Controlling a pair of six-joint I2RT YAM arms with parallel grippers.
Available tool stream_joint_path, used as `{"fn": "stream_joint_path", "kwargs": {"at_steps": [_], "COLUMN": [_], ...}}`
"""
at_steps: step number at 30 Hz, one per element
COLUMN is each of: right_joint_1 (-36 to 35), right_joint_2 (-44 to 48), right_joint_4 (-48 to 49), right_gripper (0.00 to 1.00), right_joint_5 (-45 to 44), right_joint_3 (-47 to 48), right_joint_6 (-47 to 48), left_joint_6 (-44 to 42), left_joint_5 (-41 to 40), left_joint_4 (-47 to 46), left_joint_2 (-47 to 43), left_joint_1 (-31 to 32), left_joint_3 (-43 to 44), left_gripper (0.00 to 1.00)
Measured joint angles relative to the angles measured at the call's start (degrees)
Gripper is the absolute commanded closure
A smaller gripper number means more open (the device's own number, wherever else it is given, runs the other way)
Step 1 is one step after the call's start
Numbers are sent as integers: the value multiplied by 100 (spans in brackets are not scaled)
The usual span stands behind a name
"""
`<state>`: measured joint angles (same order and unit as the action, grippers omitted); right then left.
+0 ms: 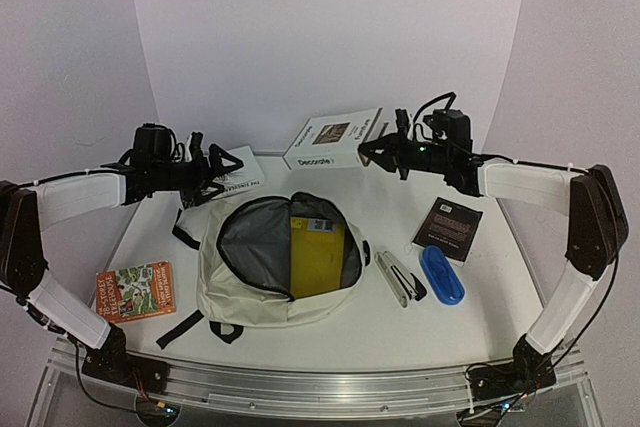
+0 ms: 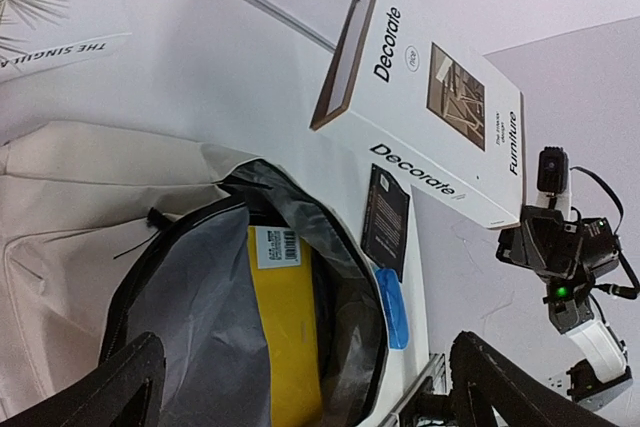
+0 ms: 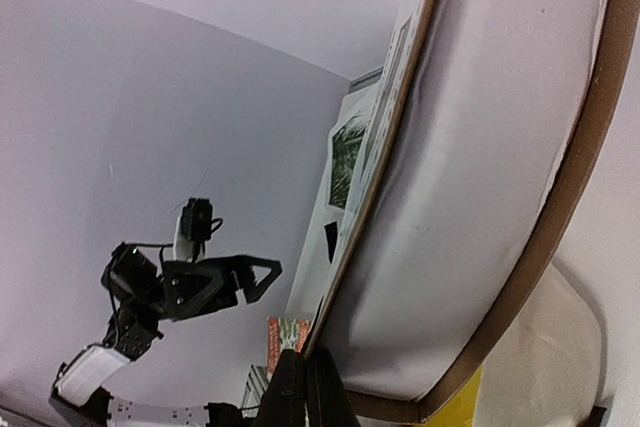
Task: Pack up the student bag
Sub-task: Pick up the book from the center of the board.
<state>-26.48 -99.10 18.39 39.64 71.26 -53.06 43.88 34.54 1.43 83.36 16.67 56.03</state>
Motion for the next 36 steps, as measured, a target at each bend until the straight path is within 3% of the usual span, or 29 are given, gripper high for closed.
{"fn": "stream_joint_path", "kwargs": {"at_steps": [13,25,36], "right_joint_1": [-518,-642,-697], "right_joint_2": [308,449,469], "right_joint_4": [401,1331,1831], "right_gripper": [100,100,100], "right_joint_5": [1419,2079,2304], "right_joint_3": [-3,-4,-103], "right_joint_6": [73,-435,-706], "left_joint_6": [273,447,964], "left_joint_5": [974,1665,2079], "left_joint_4": [-999,-1599,-2710], "left_joint_2": [10,9,-175], "left_joint_1": [19,153,275], "left_joint_3": [20,66,52], "left_gripper": [0,1,32]}}
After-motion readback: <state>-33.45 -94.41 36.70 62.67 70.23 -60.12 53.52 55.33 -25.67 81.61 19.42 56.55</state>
